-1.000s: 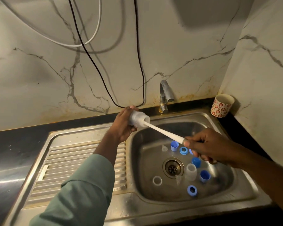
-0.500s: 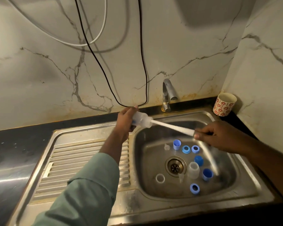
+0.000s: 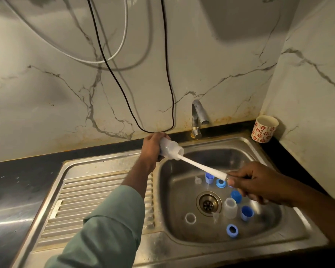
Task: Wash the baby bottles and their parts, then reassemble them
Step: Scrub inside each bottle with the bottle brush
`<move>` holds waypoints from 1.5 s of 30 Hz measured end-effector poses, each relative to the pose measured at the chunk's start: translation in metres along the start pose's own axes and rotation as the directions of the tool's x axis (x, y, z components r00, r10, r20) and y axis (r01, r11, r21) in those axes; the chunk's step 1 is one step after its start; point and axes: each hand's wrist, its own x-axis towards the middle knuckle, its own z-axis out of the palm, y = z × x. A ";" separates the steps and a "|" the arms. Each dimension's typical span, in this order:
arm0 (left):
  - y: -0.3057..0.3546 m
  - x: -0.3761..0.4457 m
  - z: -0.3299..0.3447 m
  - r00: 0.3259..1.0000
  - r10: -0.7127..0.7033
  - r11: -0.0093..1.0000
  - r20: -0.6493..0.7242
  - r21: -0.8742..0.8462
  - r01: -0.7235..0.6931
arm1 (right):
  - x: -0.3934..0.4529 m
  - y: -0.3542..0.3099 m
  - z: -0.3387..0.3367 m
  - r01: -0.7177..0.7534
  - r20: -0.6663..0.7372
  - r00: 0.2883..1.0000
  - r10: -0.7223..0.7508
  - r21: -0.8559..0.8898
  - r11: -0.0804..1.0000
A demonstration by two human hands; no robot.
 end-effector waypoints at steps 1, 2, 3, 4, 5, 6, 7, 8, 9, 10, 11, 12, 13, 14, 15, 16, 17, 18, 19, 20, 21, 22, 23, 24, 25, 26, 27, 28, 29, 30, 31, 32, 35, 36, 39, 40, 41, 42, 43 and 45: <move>-0.001 -0.002 0.002 1.000 0.008 1.000 0.011 -0.002 -0.008 | 0.000 -0.002 -0.012 -0.030 -0.009 1.000 0.030 -0.077 0.997; -0.002 -0.004 0.004 1.000 0.011 1.000 0.020 -0.019 -0.011 | 0.000 -0.006 -0.024 -0.041 -0.072 0.997 0.026 -0.219 0.975; -0.003 -0.007 0.008 1.000 0.009 0.998 0.022 -0.057 -0.007 | 0.002 -0.009 -0.033 -0.040 -0.152 0.988 -0.020 -0.382 0.923; -0.002 -0.010 0.013 1.000 0.000 0.995 0.014 -0.104 0.002 | 0.002 -0.012 -0.038 -0.036 -0.221 0.971 -0.089 -0.505 0.863; 0.001 -0.012 0.018 1.000 -0.007 0.988 -0.003 -0.151 0.006 | 0.001 -0.014 -0.039 -0.030 -0.276 0.948 -0.159 -0.576 0.817; 0.005 -0.013 0.021 1.000 -0.001 0.984 -0.025 -0.181 -0.003 | 0.000 -0.016 -0.034 -0.014 -0.319 0.920 -0.226 -0.604 0.797; 0.009 -0.013 0.024 0.999 0.011 0.980 -0.044 -0.199 -0.020 | -0.003 -0.016 -0.026 0.023 -0.348 0.892 -0.287 -0.599 0.800; 0.012 -0.013 0.024 0.998 0.027 0.974 -0.056 -0.222 -0.039 | -0.005 -0.017 -0.018 0.082 -0.369 0.876 -0.312 -0.523 0.849; 0.015 -0.013 0.024 0.998 0.033 0.964 -0.057 -0.261 -0.047 | -0.007 -0.017 -0.013 0.149 -0.375 0.881 -0.290 -0.362 0.920; 0.016 -0.013 0.023 0.999 0.027 0.949 -0.045 -0.312 -0.040 | -0.009 -0.018 -0.011 0.192 -0.351 0.908 -0.229 -0.138 0.972; 0.016 -0.013 0.023 0.999 0.020 0.934 -0.025 -0.357 -0.028 | -0.011 -0.018 -0.013 0.190 -0.301 0.939 -0.165 0.057 0.980; 0.014 -0.014 0.022 1.000 0.021 0.925 -0.011 -0.379 -0.024 | -0.013 -0.020 -0.017 0.164 -0.231 0.965 -0.126 0.151 0.975; 0.012 -0.014 0.020 1.000 0.017 0.925 0.008 -0.381 -0.013 | -0.015 -0.020 -0.022 0.129 -0.156 0.982 -0.105 0.156 0.979; 0.009 -0.013 0.020 0.999 0.006 0.931 0.037 -0.366 0.008 | -0.015 -0.020 -0.026 0.089 -0.080 0.994 -0.079 0.132 0.987; 0.008 -0.014 0.019 0.997 -0.001 0.939 0.073 -0.342 0.026 | -0.016 -0.020 -0.030 0.043 -0.007 0.999 -0.042 0.099 0.994; 0.007 -0.013 0.017 0.995 -0.003 0.956 0.100 -0.291 0.032 | -0.015 -0.021 -0.036 0.001 0.049 0.999 -0.003 0.048 0.999; 0.007 -0.014 0.017 0.993 0.003 0.977 0.121 -0.212 0.022 | -0.014 -0.024 -0.042 -0.023 0.078 0.997 0.025 -0.023 0.999; 0.006 -0.014 0.017 0.992 0.016 0.992 0.122 -0.123 -0.001 | -0.011 -0.028 -0.049 -0.018 0.069 0.997 0.027 -0.126 0.992; 0.005 -0.015 0.018 0.994 0.029 0.998 0.103 -0.059 -0.023 | -0.008 -0.032 -0.057 0.017 0.017 1.000 -0.013 -0.274 0.962; 0.003 -0.016 0.020 0.998 0.014 0.998 0.064 -0.057 -0.011 | -0.003 -0.036 -0.062 0.070 -0.053 0.993 -0.104 -0.448 0.891; 0.002 -0.018 0.022 0.999 -0.038 0.993 0.008 -0.116 0.039 | 0.001 -0.038 -0.063 0.092 -0.125 0.967 -0.221 -0.637 0.766; 0.000 -0.019 0.025 0.993 -0.114 0.971 -0.040 -0.214 0.103 | 0.003 -0.040 -0.058 0.050 -0.198 0.923 -0.329 -0.786 0.616; -0.001 -0.020 0.027 0.981 -0.182 0.936 -0.065 -0.316 0.152 | 0.002 -0.040 -0.050 -0.012 -0.247 0.870 -0.426 -0.876 0.482; -0.001 -0.020 0.028 0.969 -0.234 0.900 -0.081 -0.396 0.184 | 0.001 -0.037 -0.038 -0.040 -0.248 0.828 -0.503 -0.921 0.388; 0.000 -0.020 0.028 0.957 -0.274 0.869 -0.092 -0.450 0.206 | -0.001 -0.031 -0.023 -0.037 -0.233 0.814 -0.533 -0.935 0.352; 0.001 -0.018 0.027 0.948 -0.300 0.851 -0.103 -0.478 0.217 | -0.003 -0.024 -0.008 -0.016 -0.204 0.829 -0.521 -0.940 0.342; 0.001 -0.017 0.025 0.943 -0.315 0.846 -0.112 -0.484 0.225 | -0.005 -0.018 0.006 0.022 -0.170 0.847 -0.503 -0.935 0.353; 0.001 -0.016 0.024 0.942 -0.317 0.851 -0.113 -0.472 0.230 | -0.006 -0.015 0.017 0.028 -0.171 0.862 -0.478 -0.924 0.381; 0.001 -0.016 0.023 0.946 -0.307 0.859 -0.106 -0.458 0.227 | -0.005 -0.015 0.022 0.014 -0.226 0.865 -0.447 -0.881 0.472; 0.001 -0.016 0.023 0.952 -0.291 0.862 -0.098 -0.459 0.216 | -0.004 -0.017 0.024 -0.001 -0.276 0.870 -0.410 -0.830 0.558; 0.002 -0.016 0.024 0.958 -0.273 0.855 -0.088 -0.479 0.199 | -0.001 -0.019 0.022 0.010 -0.294 0.880 -0.373 -0.773 0.634; 0.002 -0.016 0.024 0.965 -0.250 0.833 -0.072 -0.524 0.177 | -0.001 -0.022 0.020 0.048 -0.279 0.894 -0.352 -0.720 0.692; 0.006 -0.018 0.021 0.988 -0.143 0.655 0.054 -0.743 0.135 | -0.003 -0.024 0.011 0.210 -0.233 0.908 -0.349 -0.468 0.858; 0.006 -0.019 0.020 0.988 -0.088 0.594 0.123 -0.790 0.152 | -0.004 -0.022 0.011 0.233 -0.259 0.911 -0.322 -0.323 0.917; 0.007 -0.025 0.022 0.981 -0.018 0.498 0.191 -0.849 0.175 | -0.001 -0.010 0.023 0.186 -0.254 0.953 -0.168 0.048 0.981; 0.009 -0.028 0.024 0.983 -0.045 0.493 0.180 -0.851 0.179 | 0.001 -0.006 0.028 0.180 -0.248 0.956 -0.155 0.081 0.980; 0.009 -0.028 0.024 0.985 -0.080 0.504 0.151 -0.847 0.170 | 0.002 -0.002 0.030 0.202 -0.275 0.945 -0.180 0.054 0.978; 0.008 -0.027 0.022 0.987 -0.115 0.537 0.116 -0.829 0.160 | 0.002 0.002 0.030 0.249 -0.325 0.913 -0.246 -0.035 0.968; 0.006 -0.026 0.019 0.983 -0.157 0.580 0.100 -0.796 0.174 | 0.002 0.005 0.028 0.292 -0.364 0.867 -0.339 -0.180 0.939; 0.006 -0.023 0.012 0.959 -0.249 0.654 0.134 -0.707 0.268 | 0.002 0.010 0.022 0.267 -0.351 0.804 -0.480 -0.508 0.819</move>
